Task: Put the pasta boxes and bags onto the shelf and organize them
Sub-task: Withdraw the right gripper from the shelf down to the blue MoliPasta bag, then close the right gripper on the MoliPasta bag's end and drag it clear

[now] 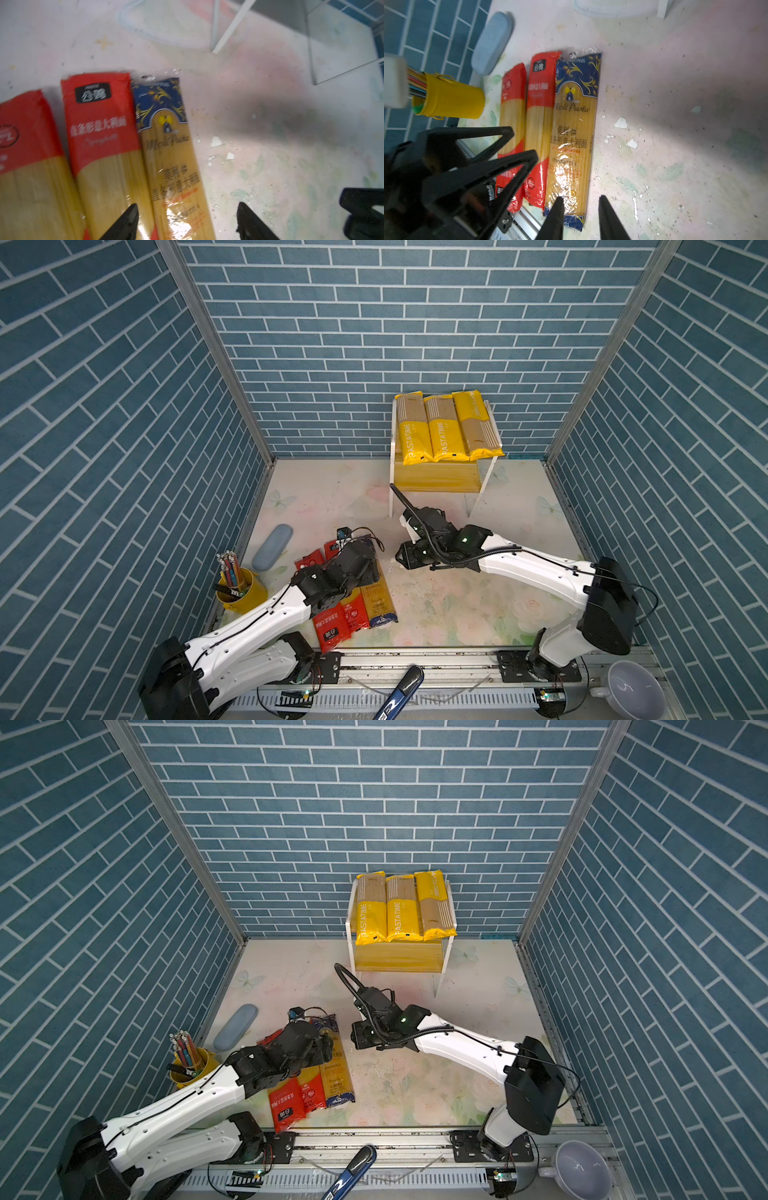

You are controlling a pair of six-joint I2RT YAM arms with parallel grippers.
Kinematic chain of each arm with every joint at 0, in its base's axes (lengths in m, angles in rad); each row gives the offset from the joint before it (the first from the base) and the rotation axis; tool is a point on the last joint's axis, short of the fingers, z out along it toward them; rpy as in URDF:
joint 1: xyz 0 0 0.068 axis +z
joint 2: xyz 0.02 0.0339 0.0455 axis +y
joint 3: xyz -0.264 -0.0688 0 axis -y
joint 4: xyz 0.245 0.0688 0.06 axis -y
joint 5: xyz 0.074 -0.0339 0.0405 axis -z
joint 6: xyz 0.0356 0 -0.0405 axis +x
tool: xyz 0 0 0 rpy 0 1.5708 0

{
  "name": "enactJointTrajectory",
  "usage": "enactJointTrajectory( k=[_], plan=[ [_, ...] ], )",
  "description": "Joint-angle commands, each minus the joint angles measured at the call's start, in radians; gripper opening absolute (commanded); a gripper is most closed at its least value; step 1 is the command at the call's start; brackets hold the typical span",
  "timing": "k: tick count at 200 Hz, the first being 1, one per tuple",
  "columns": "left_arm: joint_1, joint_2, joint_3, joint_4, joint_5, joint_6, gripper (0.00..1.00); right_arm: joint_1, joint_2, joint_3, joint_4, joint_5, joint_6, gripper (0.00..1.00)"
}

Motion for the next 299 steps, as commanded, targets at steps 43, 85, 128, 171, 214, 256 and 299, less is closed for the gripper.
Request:
enactJointTrajectory(
  k=[43, 85, 128, 171, 214, 256, 299],
  plan=[
    [0.013, 0.036, -0.053, -0.049, 0.054, -0.076, 0.73, -0.004, 0.238, -0.024, 0.144, -0.199, 0.114, 0.35],
    [0.013, 0.057, -0.142, 0.123, 0.102, -0.119, 0.71, -0.035, 0.313, -0.039, 0.242, -0.327, 0.162, 0.41],
    [0.013, 0.137, -0.168, 0.233, 0.124, -0.121, 0.7, -0.06, 0.353, -0.092, 0.389, -0.392, 0.214, 0.43],
    [0.013, 0.179, -0.177, 0.305, 0.156, -0.125, 0.68, -0.064, 0.357, -0.122, 0.583, -0.471, 0.242, 0.39],
    [0.013, 0.128, -0.168, 0.321, 0.149, -0.124, 0.67, -0.075, 0.347, -0.174, 0.749, -0.487, 0.322, 0.18],
    [0.013, 0.073, -0.143, 0.284, 0.126, -0.091, 0.68, -0.128, 0.262, -0.284, 0.817, -0.447, 0.385, 0.06],
    [0.013, 0.054, -0.122, 0.281, 0.127, -0.064, 0.69, -0.177, 0.156, -0.366, 0.78, -0.419, 0.377, 0.03]
  ],
)
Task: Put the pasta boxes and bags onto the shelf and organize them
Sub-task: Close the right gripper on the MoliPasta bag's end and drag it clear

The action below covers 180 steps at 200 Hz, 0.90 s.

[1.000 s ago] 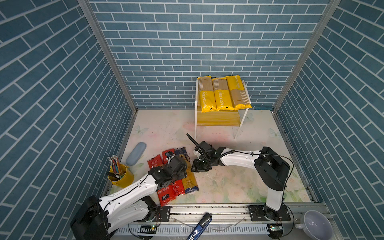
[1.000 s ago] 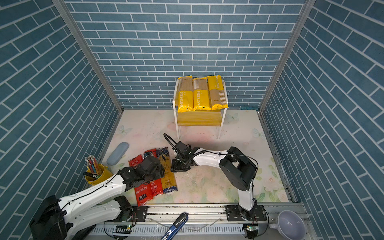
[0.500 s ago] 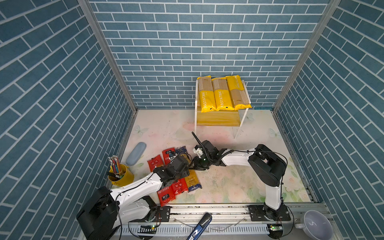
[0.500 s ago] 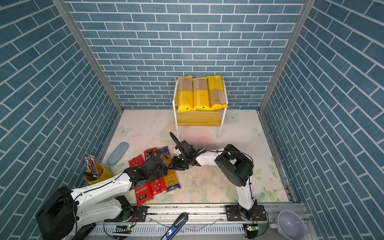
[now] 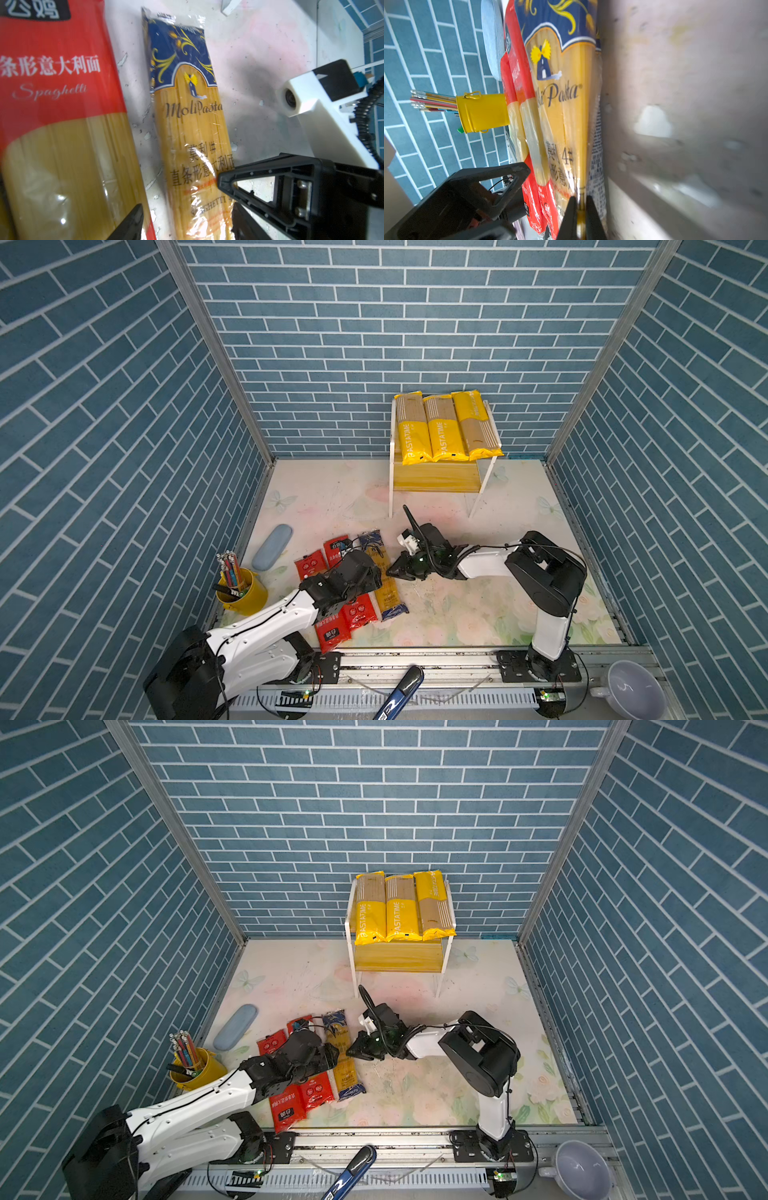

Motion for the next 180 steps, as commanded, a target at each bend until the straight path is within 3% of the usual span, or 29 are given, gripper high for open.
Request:
enactJointTrajectory(
  k=[1, 61, 93, 121, 148, 180],
  plan=[
    [0.001, -0.013, 0.027, -0.004, 0.004, 0.028, 0.69, -0.037, -0.097, -0.045, 0.029, 0.033, 0.033, 0.03],
    [0.0, 0.134, 0.036, 0.241, 0.143, 0.053, 0.69, -0.094, -0.272, -0.103, -0.289, 0.147, -0.042, 0.0],
    [-0.005, 0.238, 0.069, 0.327, 0.195, 0.049, 0.68, -0.095, -0.27, -0.124, -0.308, 0.167, -0.051, 0.18],
    [-0.011, 0.265, 0.076, 0.348, 0.203, 0.053, 0.68, -0.097, -0.289, -0.121, -0.376, 0.191, -0.086, 0.32],
    [-0.012, 0.279, 0.073, 0.351, 0.215, 0.063, 0.68, -0.096, -0.29, -0.124, -0.46, 0.236, -0.116, 0.5],
    [-0.012, 0.316, 0.102, 0.335, 0.239, 0.093, 0.68, -0.093, -0.26, -0.158, -0.412, 0.256, -0.094, 0.52]
  ],
)
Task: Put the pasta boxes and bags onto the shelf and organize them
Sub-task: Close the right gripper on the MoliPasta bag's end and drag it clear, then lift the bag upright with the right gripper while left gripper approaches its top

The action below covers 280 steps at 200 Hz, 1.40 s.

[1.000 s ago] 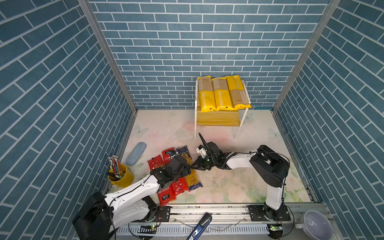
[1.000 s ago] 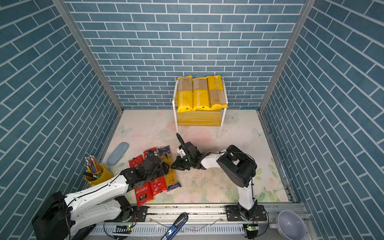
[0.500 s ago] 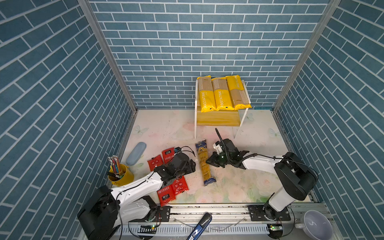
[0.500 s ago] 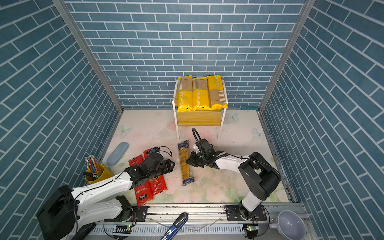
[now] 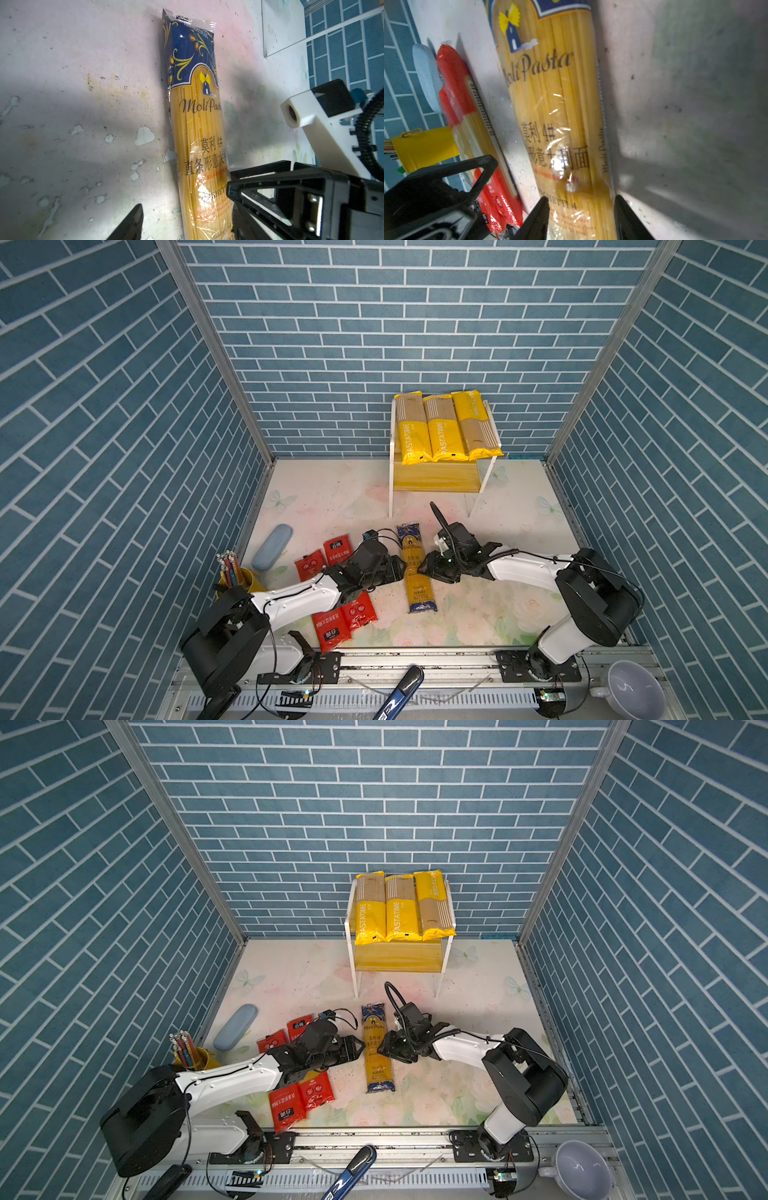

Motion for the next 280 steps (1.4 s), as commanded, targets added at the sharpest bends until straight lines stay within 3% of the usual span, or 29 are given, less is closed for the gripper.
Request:
enactJointTrajectory(
  k=[1, 43, 83, 157, 222, 280],
  plan=[
    [-0.002, 0.031, 0.04, -0.001, 0.027, 0.039, 0.68, 0.006, 0.01, -0.042, -0.002, 0.037, 0.0, 0.52],
    [-0.002, 0.102, 0.09, -0.017, 0.064, 0.044, 0.68, 0.034, 0.136, -0.048, 0.246, -0.022, 0.075, 0.51],
    [-0.002, 0.096, 0.069, 0.028, 0.059, -0.003, 0.66, 0.046, 0.208, -0.064, 0.464, -0.061, 0.151, 0.4],
    [0.018, -0.069, 0.058, -0.109, -0.027, 0.047, 0.68, 0.045, 0.074, -0.053, 0.385, -0.013, 0.099, 0.13],
    [0.054, -0.218, 0.046, -0.137, -0.053, 0.026, 0.69, 0.037, -0.058, 0.01, 0.241, -0.029, 0.054, 0.07],
    [0.087, -0.264, 0.049, -0.13, -0.031, 0.042, 0.7, 0.028, -0.143, 0.017, 0.199, -0.027, 0.049, 0.04]
  ],
)
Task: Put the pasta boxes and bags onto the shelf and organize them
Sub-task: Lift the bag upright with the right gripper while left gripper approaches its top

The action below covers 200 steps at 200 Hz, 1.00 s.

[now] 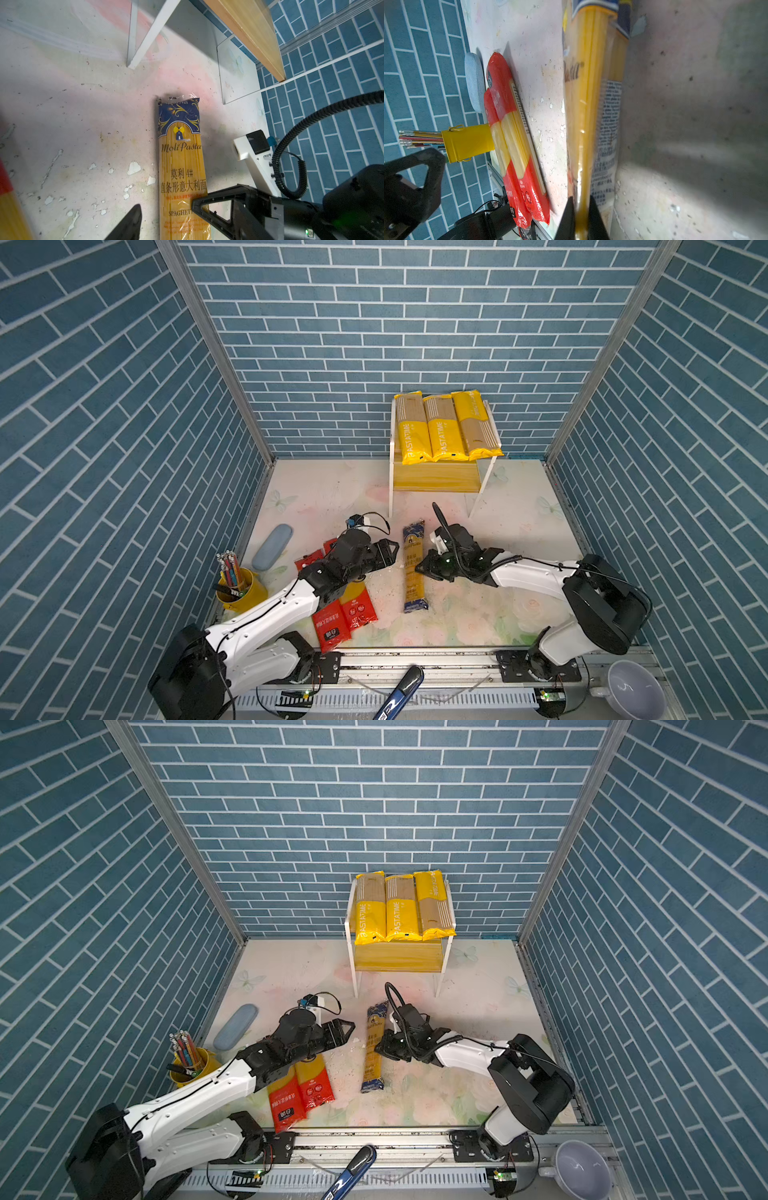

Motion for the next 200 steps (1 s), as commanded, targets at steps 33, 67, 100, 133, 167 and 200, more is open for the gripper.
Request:
enactJointTrajectory(
  k=[33, 67, 100, 133, 167, 200],
  plan=[
    [0.009, -0.009, -0.017, 0.0, 0.011, 0.021, 0.71, -0.008, -0.098, 0.057, 0.04, 0.008, -0.034, 0.03],
    [0.024, -0.025, -0.019, 0.002, 0.009, 0.032, 0.76, -0.008, -0.122, 0.073, 0.053, 0.002, -0.037, 0.01],
    [0.089, -0.024, -0.002, 0.011, 0.059, 0.036, 0.79, -0.006, -0.157, 0.087, 0.069, -0.002, -0.057, 0.0],
    [0.092, -0.012, 0.023, 0.017, 0.079, 0.058, 0.8, -0.004, -0.17, 0.119, 0.064, -0.022, -0.079, 0.0],
    [0.092, -0.009, 0.007, 0.097, 0.106, 0.035, 0.82, -0.005, -0.181, 0.138, 0.065, -0.023, -0.09, 0.0],
    [0.092, -0.008, 0.004, 0.16, 0.122, 0.021, 0.84, -0.005, -0.183, 0.149, 0.077, -0.03, -0.092, 0.0]
  ],
)
